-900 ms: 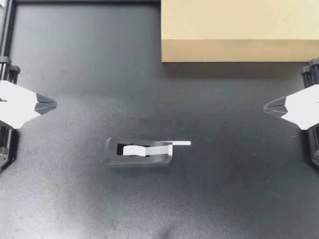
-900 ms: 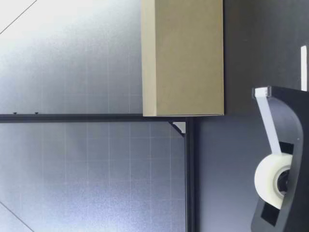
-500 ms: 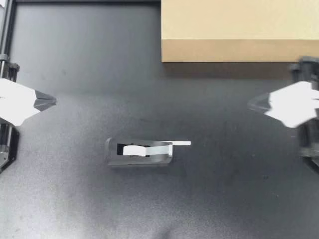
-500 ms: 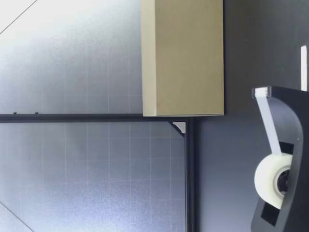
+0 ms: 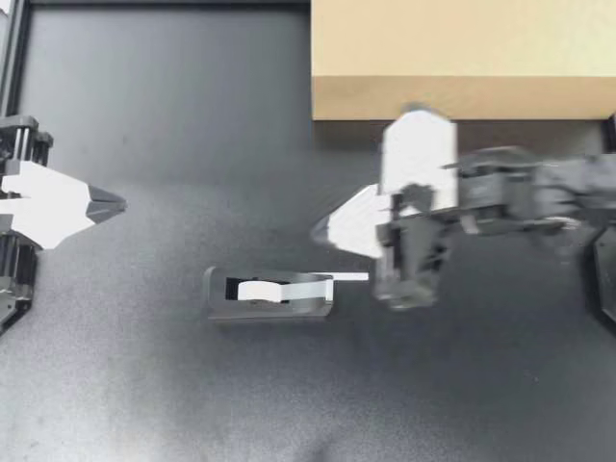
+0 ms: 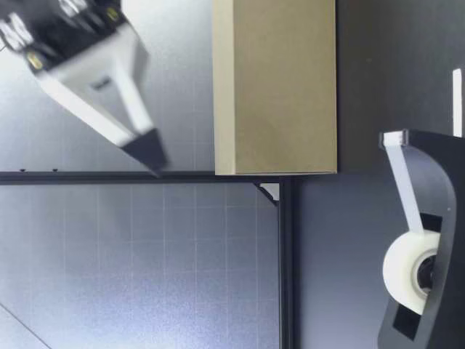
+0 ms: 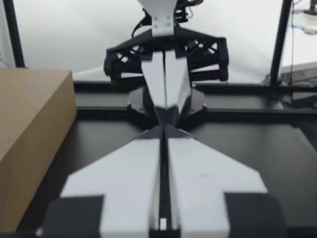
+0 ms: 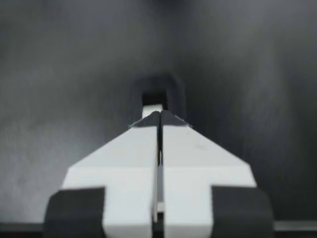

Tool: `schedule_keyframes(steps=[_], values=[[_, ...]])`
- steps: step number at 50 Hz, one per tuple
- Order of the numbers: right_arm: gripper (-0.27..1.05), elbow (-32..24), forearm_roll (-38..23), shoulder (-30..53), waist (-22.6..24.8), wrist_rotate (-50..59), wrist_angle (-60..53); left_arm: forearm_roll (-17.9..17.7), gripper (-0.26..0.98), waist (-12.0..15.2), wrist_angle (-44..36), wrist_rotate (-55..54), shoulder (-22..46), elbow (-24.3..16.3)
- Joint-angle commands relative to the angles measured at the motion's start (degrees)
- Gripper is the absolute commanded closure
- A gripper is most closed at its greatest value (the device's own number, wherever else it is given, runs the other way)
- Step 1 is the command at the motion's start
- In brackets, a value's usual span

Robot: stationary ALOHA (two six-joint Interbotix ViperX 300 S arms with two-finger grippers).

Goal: Cut a small piece of tape from the tape dispenser then place it on the cardboard box's edge.

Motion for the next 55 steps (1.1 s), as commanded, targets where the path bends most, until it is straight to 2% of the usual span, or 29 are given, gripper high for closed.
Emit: schedule_keyframes(steps=[1,14,18,22,35,40,49,55], values=[[0.91,-5.36,0.09,2.55,-0.26,0.0,6.24,-0.09,0.85,0.18,-0.53,-0.09,0.35,-0.44],[0.91,-14.06,1.05,11.95,-0.7,-2.2,22.76,-0.09,0.85,0.18,-0.53,-0.35,0.44,0.62],[0.91,-16.61,3.96,14.15,-1.93,-4.83,27.16,-0.09,0.85,0.18,-0.53,-0.35,0.44,0.79],[0.91,-18.54,9.23,15.91,-3.69,-9.67,31.29,-0.09,0.85,0.18,-0.53,-0.35,0.44,1.14],[0.91,-23.29,36.21,21.53,-12.3,-32.87,44.82,-0.09,0.85,0.09,-0.53,-0.35,0.44,1.67],[0.91,-24.35,41.13,23.82,-15.29,-36.56,49.13,-0.09,0.85,0.18,-0.44,-0.35,0.53,1.67],[0.88,-27.6,41.31,28.3,-17.84,-37.79,56.69,-0.09,0.85,0.09,-0.44,-0.35,0.44,1.76],[0.77,-30.06,40.87,31.29,-18.46,-37.53,59.77,-0.09,0.85,0.18,-0.53,-0.35,0.44,1.85]])
